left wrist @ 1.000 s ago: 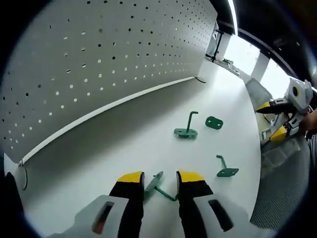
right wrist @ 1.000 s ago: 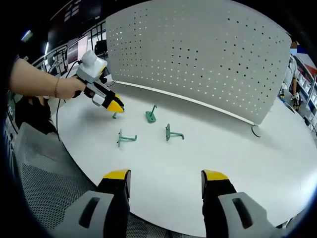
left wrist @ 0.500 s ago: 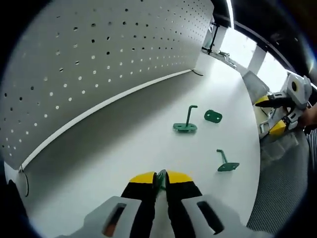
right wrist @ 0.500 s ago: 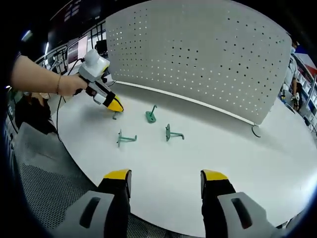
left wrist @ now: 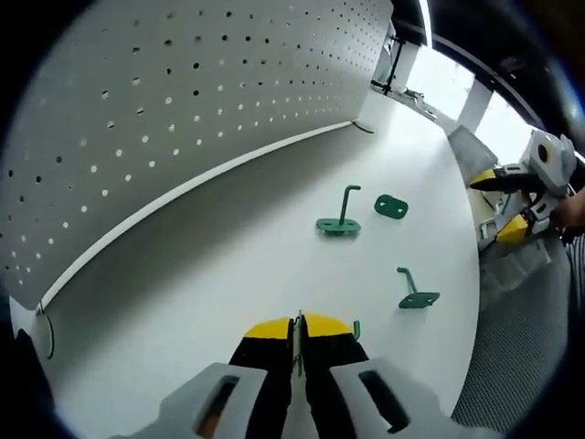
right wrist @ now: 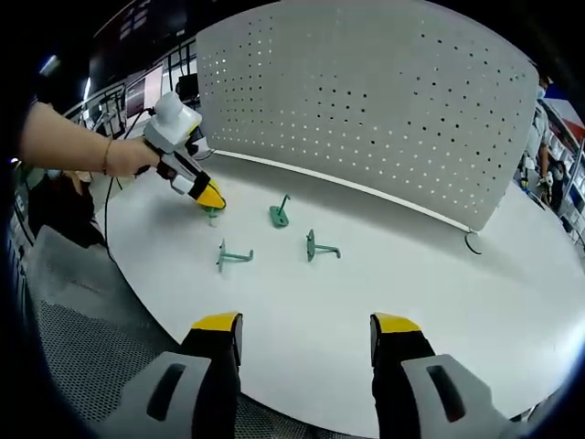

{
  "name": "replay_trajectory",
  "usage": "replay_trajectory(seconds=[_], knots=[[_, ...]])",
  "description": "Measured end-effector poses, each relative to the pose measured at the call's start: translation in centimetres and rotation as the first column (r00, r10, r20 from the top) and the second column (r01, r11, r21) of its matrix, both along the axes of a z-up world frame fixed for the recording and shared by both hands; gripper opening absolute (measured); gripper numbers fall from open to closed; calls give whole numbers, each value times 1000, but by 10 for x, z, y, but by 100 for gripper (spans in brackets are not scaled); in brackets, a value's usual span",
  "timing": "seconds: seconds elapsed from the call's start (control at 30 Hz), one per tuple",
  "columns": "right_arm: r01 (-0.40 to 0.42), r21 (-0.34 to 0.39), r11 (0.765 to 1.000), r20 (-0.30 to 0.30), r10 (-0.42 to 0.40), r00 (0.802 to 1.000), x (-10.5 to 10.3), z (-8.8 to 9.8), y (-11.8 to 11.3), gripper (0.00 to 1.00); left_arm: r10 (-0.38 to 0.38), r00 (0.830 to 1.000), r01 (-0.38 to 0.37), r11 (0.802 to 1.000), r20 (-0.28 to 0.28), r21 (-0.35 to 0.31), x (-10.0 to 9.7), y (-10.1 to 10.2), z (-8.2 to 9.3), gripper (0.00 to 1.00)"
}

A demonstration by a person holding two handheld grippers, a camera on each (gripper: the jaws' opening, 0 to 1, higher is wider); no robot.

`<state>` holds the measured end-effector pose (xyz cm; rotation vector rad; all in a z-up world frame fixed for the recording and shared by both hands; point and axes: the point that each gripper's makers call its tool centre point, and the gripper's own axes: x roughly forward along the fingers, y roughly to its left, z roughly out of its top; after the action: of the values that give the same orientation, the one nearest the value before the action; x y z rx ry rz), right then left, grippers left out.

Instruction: Insert the hook assembly into the mounting plate slot until the hook locks in place.

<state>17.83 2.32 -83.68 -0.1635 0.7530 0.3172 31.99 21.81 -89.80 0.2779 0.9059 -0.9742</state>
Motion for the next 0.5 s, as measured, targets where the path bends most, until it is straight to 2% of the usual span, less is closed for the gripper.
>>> replay_trajectory(seconds=[0.17, 0.37, 0.5], knots=[[-5, 2, 1000, 4, 5, 1000, 0, 1, 1, 53, 18, 999, -18, 1000, 31, -26, 2, -1, 11, 2], [-7, 20, 1000, 15, 7, 1000, 1, 4, 3, 53, 50, 998, -49, 997, 30, -55, 2, -1, 20, 2], [-17, 32, 999, 30, 16, 999, 2, 7, 6, 53, 74, 997, -73, 993, 16, -93, -6, -4, 29, 2]])
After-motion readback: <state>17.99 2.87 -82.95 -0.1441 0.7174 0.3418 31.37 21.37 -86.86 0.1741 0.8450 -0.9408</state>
